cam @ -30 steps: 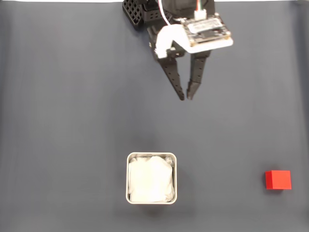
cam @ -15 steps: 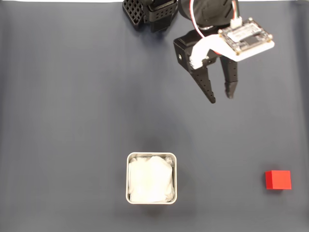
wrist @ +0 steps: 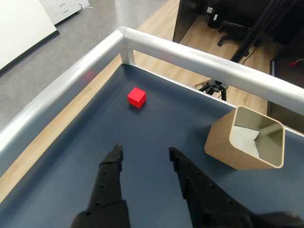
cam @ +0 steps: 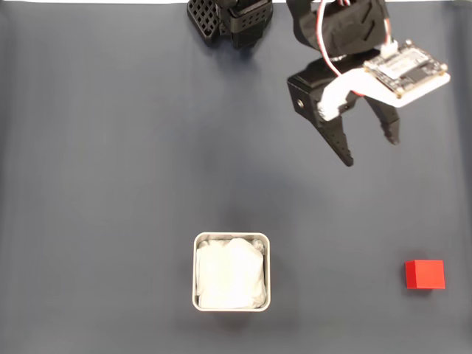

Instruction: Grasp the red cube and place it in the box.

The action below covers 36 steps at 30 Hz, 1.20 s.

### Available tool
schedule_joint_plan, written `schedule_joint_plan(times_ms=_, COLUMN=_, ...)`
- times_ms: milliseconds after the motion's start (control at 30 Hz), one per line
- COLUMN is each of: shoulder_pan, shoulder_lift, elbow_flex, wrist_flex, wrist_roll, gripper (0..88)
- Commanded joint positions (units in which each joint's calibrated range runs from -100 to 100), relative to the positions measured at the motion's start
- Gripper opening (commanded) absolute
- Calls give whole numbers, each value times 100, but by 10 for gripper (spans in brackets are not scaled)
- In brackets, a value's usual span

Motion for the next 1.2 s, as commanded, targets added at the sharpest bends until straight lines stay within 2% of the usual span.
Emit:
schedule_joint_plan(times_ms=0, shoulder_pan=-92, shoulder_lift=124, elbow_flex=-311, wrist_flex=-315, wrist_roll=49, gripper=257)
schedule_joint_plan(times_ms=667, shoulder_pan=-141, shoulder_lift=1736, elbow_flex=-794, wrist_flex=-1307, wrist_roll=103, gripper=394)
schedule_joint_plan(times_ms=1167, shoulder_pan=-269, shoulder_lift=3071, elbow_flex=-1606, wrist_flex=-1749, wrist_roll=0, gripper=431)
